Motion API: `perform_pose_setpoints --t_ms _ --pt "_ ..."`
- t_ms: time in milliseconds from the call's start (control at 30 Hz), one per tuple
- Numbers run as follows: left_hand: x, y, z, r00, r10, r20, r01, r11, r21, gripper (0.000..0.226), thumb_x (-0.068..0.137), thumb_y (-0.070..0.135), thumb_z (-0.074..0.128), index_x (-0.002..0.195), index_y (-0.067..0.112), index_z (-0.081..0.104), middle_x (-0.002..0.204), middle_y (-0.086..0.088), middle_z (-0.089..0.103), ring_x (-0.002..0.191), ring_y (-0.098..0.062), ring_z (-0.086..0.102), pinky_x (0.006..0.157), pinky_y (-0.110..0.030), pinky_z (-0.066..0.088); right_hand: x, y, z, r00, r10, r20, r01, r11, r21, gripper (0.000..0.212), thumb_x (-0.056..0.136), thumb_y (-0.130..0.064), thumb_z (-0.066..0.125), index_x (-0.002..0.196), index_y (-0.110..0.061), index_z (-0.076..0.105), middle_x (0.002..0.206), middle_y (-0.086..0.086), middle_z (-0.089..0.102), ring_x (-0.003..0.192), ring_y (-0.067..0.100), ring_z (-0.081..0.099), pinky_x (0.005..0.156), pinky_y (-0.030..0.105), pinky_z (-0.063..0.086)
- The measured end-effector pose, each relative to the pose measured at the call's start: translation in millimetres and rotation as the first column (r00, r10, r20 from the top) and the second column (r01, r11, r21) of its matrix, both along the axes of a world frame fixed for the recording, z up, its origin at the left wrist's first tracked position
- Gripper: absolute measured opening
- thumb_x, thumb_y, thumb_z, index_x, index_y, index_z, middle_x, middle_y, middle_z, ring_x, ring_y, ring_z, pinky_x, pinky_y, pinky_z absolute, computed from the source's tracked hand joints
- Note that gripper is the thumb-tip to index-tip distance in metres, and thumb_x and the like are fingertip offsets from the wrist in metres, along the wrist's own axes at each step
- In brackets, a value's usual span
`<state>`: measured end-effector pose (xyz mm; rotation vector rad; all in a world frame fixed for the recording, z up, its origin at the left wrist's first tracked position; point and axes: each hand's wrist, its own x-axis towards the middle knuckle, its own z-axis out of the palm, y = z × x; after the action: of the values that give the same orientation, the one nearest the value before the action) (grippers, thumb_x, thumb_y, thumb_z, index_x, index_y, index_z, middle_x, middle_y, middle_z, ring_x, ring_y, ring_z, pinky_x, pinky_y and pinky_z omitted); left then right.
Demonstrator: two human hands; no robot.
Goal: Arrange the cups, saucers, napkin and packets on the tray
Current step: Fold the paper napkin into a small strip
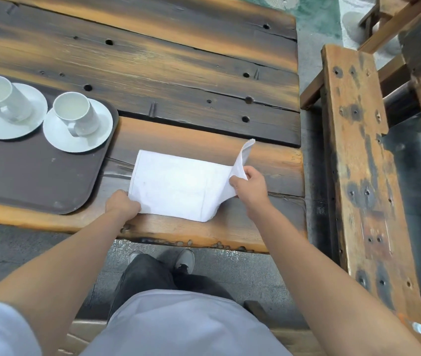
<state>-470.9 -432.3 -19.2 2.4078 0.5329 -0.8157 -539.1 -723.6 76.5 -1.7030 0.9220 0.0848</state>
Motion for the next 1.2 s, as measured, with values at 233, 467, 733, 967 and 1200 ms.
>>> perform_pose_setpoints --t_ms 233,467,733,967,1200 --pt "1.5 5.9 0.1 0.998 0.053 -0.045 -0.056 0.996 -0.072 0.041 0.079 0.009 0.067 0.118 0.000 0.057 0.113 -0.018 0.067 0.110 -0.036 0.061 0.091 -0.040 0.053 38.3 57.9 23.5 0.980 0.196 0.026 -0.196 0.981 -0.016 0.009 0.084 -0.008 0.061 0.091 -0.003 0.062 0.076 0.004 0.061 0.071 0.018 0.057 0.065 0.034 0.049" --pt "-2.0 20.5 4.2 0.998 0.057 -0.012 -0.058 0.982 -0.180 0.010 0.078 0.014 0.070 0.077 0.016 0.061 0.077 -0.004 0.066 0.091 -0.032 0.067 0.067 -0.034 0.048 63.8 107.7 27.2 0.940 0.342 0.002 -0.341 0.938 -0.062 0.003 0.084 -0.012 0.063 0.083 -0.014 0.062 0.073 -0.006 0.059 0.075 0.016 0.059 0.080 0.044 0.056" --pt "-0.9 43.7 0.8 0.960 0.239 -0.147 -0.277 0.888 -0.366 0.015 0.084 0.011 0.072 0.070 0.014 0.067 0.076 -0.012 0.075 0.071 -0.026 0.074 0.064 -0.048 0.063 80.2 152.4 8.9 0.885 0.459 -0.080 -0.466 0.874 -0.139 0.008 0.082 -0.014 0.064 0.081 -0.021 0.061 0.066 -0.012 0.053 0.062 0.005 0.052 0.062 0.025 0.047" --pt "4.4 48.9 -0.1 0.949 0.211 -0.234 -0.302 0.821 -0.485 0.013 0.090 0.012 0.069 0.080 0.012 0.061 0.081 -0.006 0.066 0.074 -0.023 0.073 0.083 -0.045 0.061 78.1 184.2 -14.7 0.794 0.577 -0.189 -0.607 0.736 -0.299 0.004 0.081 -0.013 0.059 0.080 -0.014 0.055 0.068 -0.005 0.051 0.064 0.014 0.047 0.054 0.023 0.037" --pt "10.5 57.0 7.3 0.930 0.178 -0.321 -0.334 0.772 -0.540 0.020 0.096 0.011 0.062 0.077 0.015 0.055 0.082 -0.003 0.060 0.095 -0.029 0.075 0.069 -0.026 0.057 70.6 211.0 -32.5 0.694 0.637 -0.336 -0.719 0.597 -0.354 0.008 0.081 -0.007 0.052 0.089 -0.005 0.054 0.088 0.010 0.059 0.082 0.030 0.053 0.067 0.035 0.044"
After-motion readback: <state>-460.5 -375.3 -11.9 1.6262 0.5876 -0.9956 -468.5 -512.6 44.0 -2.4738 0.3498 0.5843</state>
